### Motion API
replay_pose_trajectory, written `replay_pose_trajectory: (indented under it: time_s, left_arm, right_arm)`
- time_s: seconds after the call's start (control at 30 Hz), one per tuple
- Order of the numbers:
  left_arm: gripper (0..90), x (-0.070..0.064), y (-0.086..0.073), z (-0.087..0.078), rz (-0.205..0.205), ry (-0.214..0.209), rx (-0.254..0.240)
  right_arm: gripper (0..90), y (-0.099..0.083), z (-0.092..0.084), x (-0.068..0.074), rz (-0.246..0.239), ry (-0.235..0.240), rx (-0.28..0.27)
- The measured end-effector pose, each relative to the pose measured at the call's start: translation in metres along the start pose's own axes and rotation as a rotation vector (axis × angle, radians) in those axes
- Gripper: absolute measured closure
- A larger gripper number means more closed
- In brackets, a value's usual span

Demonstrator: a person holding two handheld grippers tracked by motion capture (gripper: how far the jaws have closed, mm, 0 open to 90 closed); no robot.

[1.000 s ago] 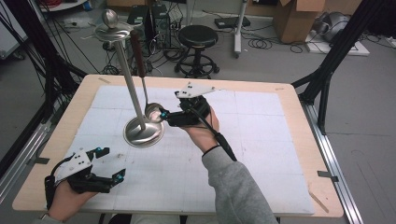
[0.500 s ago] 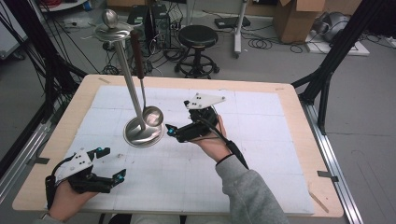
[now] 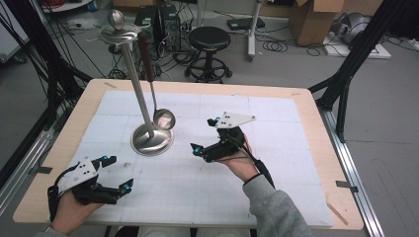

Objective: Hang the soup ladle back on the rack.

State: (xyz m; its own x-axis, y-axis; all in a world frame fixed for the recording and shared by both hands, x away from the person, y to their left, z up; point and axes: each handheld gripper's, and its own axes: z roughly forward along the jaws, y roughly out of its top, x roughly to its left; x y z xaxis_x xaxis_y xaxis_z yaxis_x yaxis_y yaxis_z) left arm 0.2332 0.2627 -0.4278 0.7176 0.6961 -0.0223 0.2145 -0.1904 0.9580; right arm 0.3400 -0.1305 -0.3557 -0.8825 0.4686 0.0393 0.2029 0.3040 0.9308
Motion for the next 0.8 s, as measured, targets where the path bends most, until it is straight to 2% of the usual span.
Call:
replay_pose_trajectory:
  time_s: [0.17,0.57,0.63,0.8]
  left_arm:
    - [2.7,0.000,0.000,0.001,0.003,-0.002,0.008]
    - [2.7,0.000,0.000,0.000,0.005,-0.004,0.005]
    - [2.7,0.000,0.000,-0.001,0.003,-0.004,0.004]
    - [2.7,0.000,0.000,0.000,0.003,-0.007,0.005]
  right_arm:
    - [0.2,-0.016,-0.007,-0.004,0.018,0.025,-0.011]
    - [0.2,-0.039,-0.032,-0.020,0.077,-0.023,-0.022]
    - [0.2,-0.042,-0.037,-0.022,0.071,-0.030,-0.018]
    - [0.2,-0.053,-0.054,-0.031,0.098,-0.048,-0.039]
